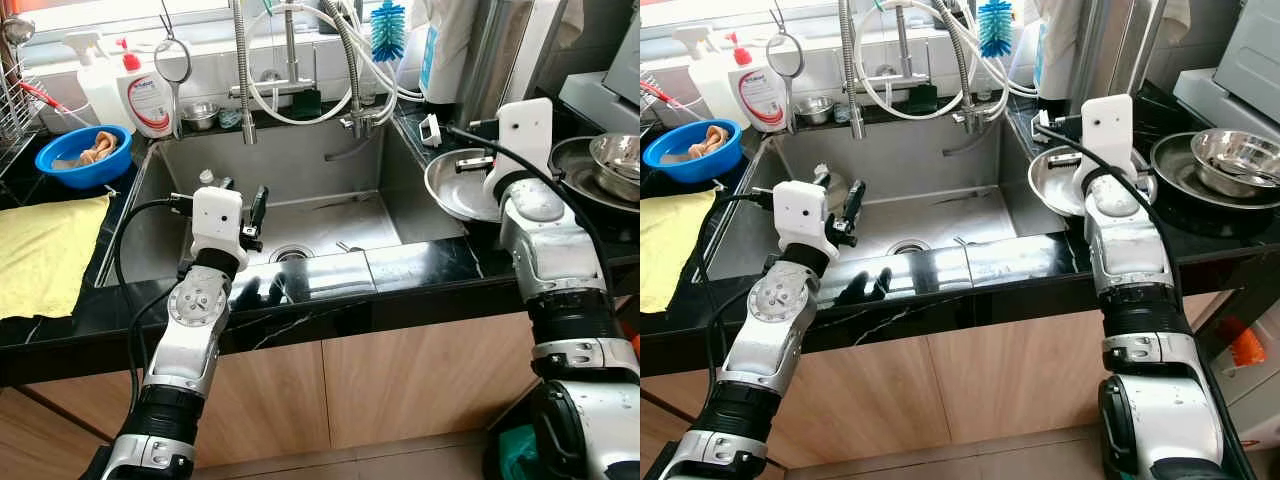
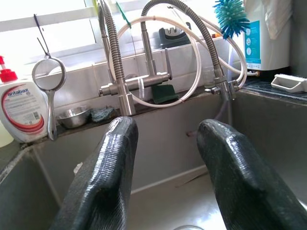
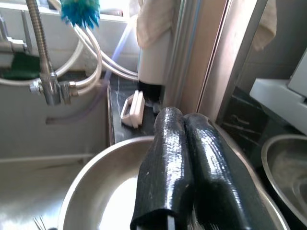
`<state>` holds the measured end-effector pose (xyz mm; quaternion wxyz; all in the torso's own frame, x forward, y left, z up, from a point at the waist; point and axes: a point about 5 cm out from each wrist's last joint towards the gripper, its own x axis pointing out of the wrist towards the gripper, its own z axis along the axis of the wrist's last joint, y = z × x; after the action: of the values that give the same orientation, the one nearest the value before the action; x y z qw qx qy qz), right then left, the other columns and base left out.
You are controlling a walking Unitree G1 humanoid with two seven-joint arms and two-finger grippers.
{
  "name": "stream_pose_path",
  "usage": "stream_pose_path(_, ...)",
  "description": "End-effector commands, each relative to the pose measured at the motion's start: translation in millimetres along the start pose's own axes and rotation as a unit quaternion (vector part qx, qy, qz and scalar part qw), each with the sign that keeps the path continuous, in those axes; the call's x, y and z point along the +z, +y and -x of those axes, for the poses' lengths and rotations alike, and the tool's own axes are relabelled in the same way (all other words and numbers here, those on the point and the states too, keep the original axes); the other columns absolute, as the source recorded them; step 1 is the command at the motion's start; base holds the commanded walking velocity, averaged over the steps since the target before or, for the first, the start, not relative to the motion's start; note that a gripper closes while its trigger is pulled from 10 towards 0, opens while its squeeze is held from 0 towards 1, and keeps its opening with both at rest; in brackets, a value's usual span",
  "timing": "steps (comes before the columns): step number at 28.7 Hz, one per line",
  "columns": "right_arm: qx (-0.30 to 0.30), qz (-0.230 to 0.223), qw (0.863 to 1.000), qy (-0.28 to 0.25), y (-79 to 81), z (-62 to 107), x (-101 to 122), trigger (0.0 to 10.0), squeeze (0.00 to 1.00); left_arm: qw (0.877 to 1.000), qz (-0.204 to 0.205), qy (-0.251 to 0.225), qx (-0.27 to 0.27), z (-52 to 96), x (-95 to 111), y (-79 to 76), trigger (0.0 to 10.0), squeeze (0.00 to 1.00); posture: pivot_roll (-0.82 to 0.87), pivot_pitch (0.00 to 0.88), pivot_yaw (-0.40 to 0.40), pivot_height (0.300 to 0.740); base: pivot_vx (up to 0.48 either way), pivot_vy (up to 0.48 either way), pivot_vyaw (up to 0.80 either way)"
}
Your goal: Kitchen organization
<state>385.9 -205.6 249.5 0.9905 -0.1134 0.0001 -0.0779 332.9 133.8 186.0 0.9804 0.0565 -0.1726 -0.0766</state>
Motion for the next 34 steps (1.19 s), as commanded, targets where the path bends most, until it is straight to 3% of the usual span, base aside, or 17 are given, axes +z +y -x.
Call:
stream_pose_path(1, 0.005, -0.015, 1.000, -0.026, 2.6, 1.4, 18, 0.0, 0.00, 1.000, 0.008, 0.005, 0.006, -0.9, -1, 3.4, 10.0, 0.00, -0.17, 0.000, 0.097, 0.740, 0.000, 0.000, 0.00)
stream_pose_path(14, 0.006, -0.018, 0.998, -0.058, 2.6, 5.7, 36, 0.0, 0.00, 1.000, 0.019, 0.007, 0.012, -0.9, -1, 3.1, 10.0, 0.00, -0.17, 0.000, 0.092, 0.740, 0.000, 0.000, 0.00)
stream_pose_path(16, 0.019, -0.018, 0.996, -0.082, 4.9, 6.8, 43, 0.0, 0.00, 1.000, 0.021, 0.007, 0.014, -1.1, -1, 3.7, 10.0, 0.00, -0.17, 0.000, 0.093, 0.740, 0.000, 0.000, 0.00)
stream_pose_path(17, 0.024, -0.016, 0.996, -0.090, 5.8, 7.1, 45, 2.5, 0.00, 1.000, 0.021, 0.007, 0.015, -1.1, -1, 3.8, 10.0, 0.00, -0.17, 0.000, 0.093, 0.740, 0.000, 0.000, 0.00)
stream_pose_path(18, 0.030, -0.011, 0.994, -0.103, 7.1, 7.8, 49, 2.5, 0.00, 1.000, 0.021, 0.007, 0.015, -1.1, -1, 3.9, 10.0, 0.00, -0.17, 0.000, 0.092, 0.740, 0.000, 0.000, 0.00)
stream_pose_path(19, 0.051, -0.009, 0.990, -0.128, 12.4, 10.2, 56, 10.0, 0.00, 1.000, 0.022, 0.007, 0.015, -1.2, -1, 4.1, 10.0, 0.00, -0.17, 0.000, 0.092, 0.740, 0.000, 0.000, 0.00)
stream_pose_path(20, 0.077, -0.008, 0.985, -0.156, 18.7, 13.6, 64, 10.0, 0.00, 1.000, 0.022, 0.007, 0.016, -1.0, -1, 4.2, 10.0, 0.00, -0.17, 0.000, 0.092, 0.740, 0.000, 0.000, 0.00)
stream_pose_path(25, 0.082, -0.008, 0.984, -0.160, 19.8, 14.5, 65, 10.0, 0.00, 1.000, 0.023, 0.007, 0.016, -0.9, -2, 4.1, 10.0, 0.00, -0.17, 0.000, 0.092, 0.740, 0.000, 0.000, 0.00)
stream_pose_path(30, 0.280, -0.016, 0.942, -0.186, 72.3, 27.8, 64, 10.0, 0.00, 0.999, 0.025, 0.009, 0.024, 0.0, -3, 6.2, 10.0, 0.00, -0.16, 0.000, 0.086, 0.740, 0.000, 0.000, 0.00)
stream_pose_path(32, 0.321, -0.014, 0.931, -0.173, 83.7, 30.0, 56, 10.0, 0.00, 0.999, 0.025, 0.008, 0.026, 0.0, -3, 7.0, 10.0, 0.00, -0.16, 0.000, 0.086, 0.740, 0.000, 0.000, 0.00)
stream_pose_path(34, 0.334, -0.010, 0.929, -0.162, 89.8, 29.2, 48, 10.0, 0.00, 0.999, 0.024, 0.008, 0.026, -0.1, -3, 7.2, 10.0, 0.00, -0.16, 0.000, 0.083, 0.740, 0.000, 0.000, 0.00)
